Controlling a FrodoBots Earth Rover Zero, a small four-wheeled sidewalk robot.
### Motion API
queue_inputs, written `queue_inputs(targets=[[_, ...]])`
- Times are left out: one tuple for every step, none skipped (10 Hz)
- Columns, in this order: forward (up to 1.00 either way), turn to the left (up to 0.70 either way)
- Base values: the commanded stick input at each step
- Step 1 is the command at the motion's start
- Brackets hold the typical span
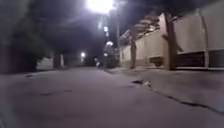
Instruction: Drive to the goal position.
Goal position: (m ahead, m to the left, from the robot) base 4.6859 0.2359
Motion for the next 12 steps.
queue_inputs(targets=[[0.70, 0.00], [0.70, 0.00], [0.70, 0.00], [0.70, 0.00], [0.70, 0.00], [0.70, 0.00], [0.70, 0.00], [0.70, 0.00], [0.70, 0.00], [0.70, 0.00], [0.70, 0.00], [0.70, 0.00]])
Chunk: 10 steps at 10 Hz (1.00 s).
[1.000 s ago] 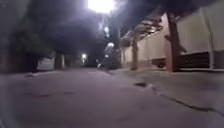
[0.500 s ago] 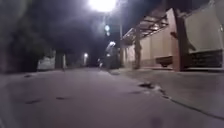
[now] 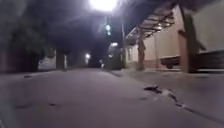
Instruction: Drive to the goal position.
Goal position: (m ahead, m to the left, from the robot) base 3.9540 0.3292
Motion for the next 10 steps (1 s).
queue_inputs(targets=[[0.70, 0.00], [0.70, 0.00], [0.70, 0.00], [0.70, 0.00], [0.70, 0.00], [0.70, -0.35], [0.70, -0.35], [0.70, -0.35], [0.70, -0.35], [0.70, -0.33]])
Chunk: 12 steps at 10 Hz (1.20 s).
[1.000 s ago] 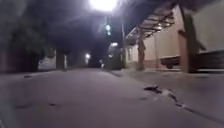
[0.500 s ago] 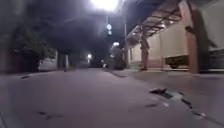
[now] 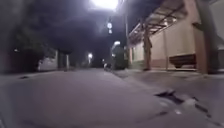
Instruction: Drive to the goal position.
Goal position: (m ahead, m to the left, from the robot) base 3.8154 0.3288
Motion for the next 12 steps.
queue_inputs(targets=[[0.70, -0.17], [0.70, 0.00], [0.70, 0.00], [0.70, 0.00], [0.70, 0.00], [0.70, 0.00], [0.70, 0.00], [0.70, 0.00], [0.70, 0.00], [0.70, 0.00], [0.70, 0.00], [0.70, 0.00]])
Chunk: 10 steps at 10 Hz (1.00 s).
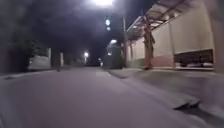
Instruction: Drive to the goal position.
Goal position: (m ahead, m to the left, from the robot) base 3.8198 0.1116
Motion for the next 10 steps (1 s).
queue_inputs(targets=[[0.70, 0.00], [0.70, 0.00], [0.70, 0.00], [0.70, 0.00], [0.70, 0.00], [0.70, 0.00], [0.70, 0.00], [0.70, 0.00], [0.70, 0.00], [0.70, 0.00]])
